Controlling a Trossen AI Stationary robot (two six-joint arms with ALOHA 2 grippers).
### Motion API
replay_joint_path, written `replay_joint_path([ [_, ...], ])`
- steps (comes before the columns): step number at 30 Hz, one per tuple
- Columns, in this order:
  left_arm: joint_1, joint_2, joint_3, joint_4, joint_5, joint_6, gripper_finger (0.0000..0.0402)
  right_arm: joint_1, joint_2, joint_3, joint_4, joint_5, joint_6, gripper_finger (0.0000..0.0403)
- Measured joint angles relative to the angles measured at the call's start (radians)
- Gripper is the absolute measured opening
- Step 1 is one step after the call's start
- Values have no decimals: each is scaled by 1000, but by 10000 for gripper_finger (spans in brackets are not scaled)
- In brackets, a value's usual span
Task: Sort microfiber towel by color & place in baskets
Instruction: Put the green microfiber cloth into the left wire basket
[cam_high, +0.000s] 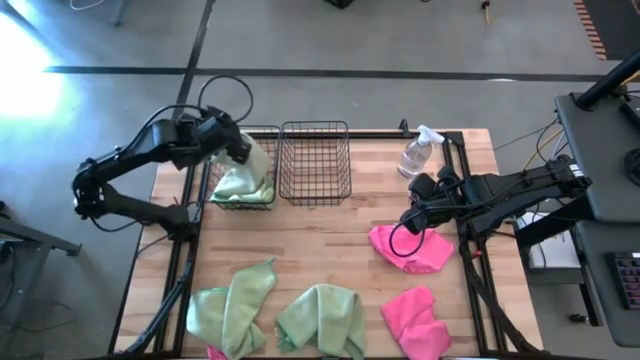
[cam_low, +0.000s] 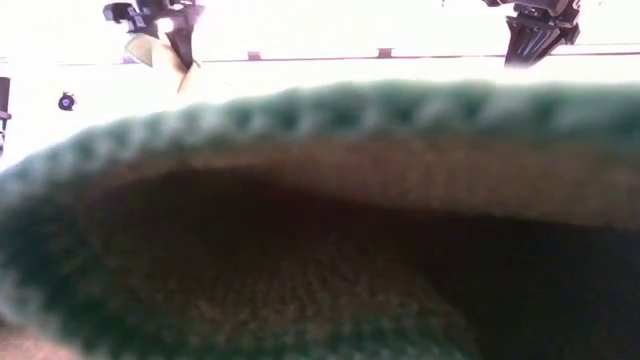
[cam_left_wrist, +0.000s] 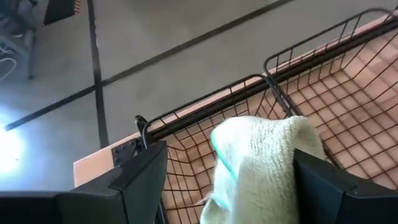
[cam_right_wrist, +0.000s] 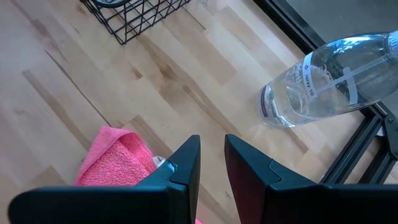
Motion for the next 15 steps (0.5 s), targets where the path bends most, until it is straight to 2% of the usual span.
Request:
replay_joint_path([
  [8,0,67,0,-17,39,148,263,0,0,0,0,0,-13,68],
  [15,9,98,0,-169,66,127,263,0,0,0,0,1,-15,68],
])
